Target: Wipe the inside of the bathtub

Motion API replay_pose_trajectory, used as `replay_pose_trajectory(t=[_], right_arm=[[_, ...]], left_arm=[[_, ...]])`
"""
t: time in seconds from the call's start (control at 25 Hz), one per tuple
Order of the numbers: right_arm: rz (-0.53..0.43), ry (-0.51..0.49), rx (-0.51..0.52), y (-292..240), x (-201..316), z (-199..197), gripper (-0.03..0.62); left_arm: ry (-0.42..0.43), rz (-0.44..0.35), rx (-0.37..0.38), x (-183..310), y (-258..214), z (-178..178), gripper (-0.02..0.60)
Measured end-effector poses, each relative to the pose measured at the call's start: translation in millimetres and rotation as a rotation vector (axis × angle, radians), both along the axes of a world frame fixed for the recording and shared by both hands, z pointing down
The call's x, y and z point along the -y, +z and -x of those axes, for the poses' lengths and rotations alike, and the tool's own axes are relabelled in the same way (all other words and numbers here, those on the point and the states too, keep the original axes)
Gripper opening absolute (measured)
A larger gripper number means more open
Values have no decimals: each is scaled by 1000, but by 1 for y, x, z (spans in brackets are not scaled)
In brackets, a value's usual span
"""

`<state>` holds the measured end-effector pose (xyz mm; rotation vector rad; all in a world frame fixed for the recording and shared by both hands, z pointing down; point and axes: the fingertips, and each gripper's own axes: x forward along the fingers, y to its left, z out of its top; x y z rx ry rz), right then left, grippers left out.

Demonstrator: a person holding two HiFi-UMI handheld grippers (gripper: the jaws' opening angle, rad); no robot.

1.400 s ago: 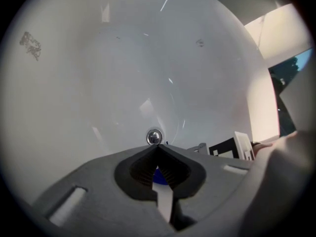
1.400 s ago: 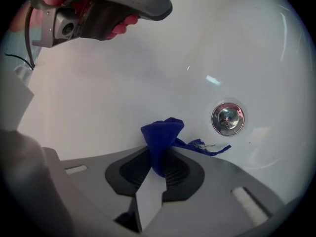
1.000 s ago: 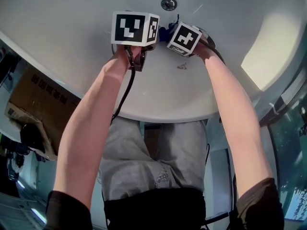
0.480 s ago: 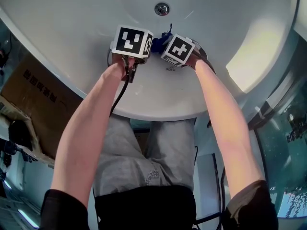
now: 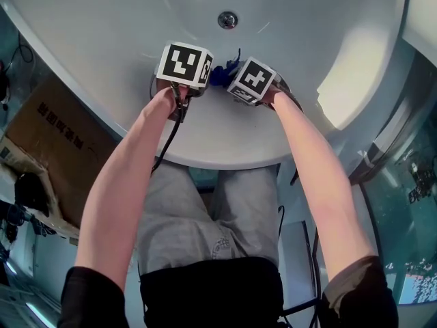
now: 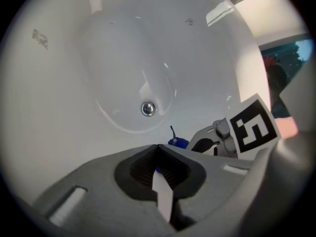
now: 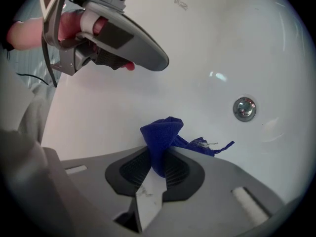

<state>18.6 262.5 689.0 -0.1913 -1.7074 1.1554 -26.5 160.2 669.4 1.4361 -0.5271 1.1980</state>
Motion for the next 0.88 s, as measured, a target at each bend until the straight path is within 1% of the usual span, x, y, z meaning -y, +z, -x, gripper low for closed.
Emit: replay_pose_trajectory(t=[0.08,0.2,0.28,0.36,0.44,0.56,0.68,0.76,0.88], right_arm=[[12,1,6,-5,-6,1,63],[15,15,25,-16,-9,7,63],[22,39,49,-26,-10,13,63],[28,58,80,-38,-12,20,63],[27,61,105,-47,-14,27,63],[16,63,129,-57,-18,31,63],[6,58,143,-67,-21,30,63],[8,43,159,-77,-26,31,63],[47,21,189,-93,-38,34,63]], left_arm=[[-16,-1,-13,1,-6,1,3],[-11,-5,8,3,-10,5,3],[-25,-15,4,4,-13,4,3],[-61,-49,-11,4,-18,2,5],[-111,-92,-10,6,-23,3,3],[-164,-121,-16,0,-34,4,3],[-165,-140,-23,-7,-43,1,3],[-167,-135,-23,-13,-46,2,5],[-170,-128,-17,-18,-49,3,5]])
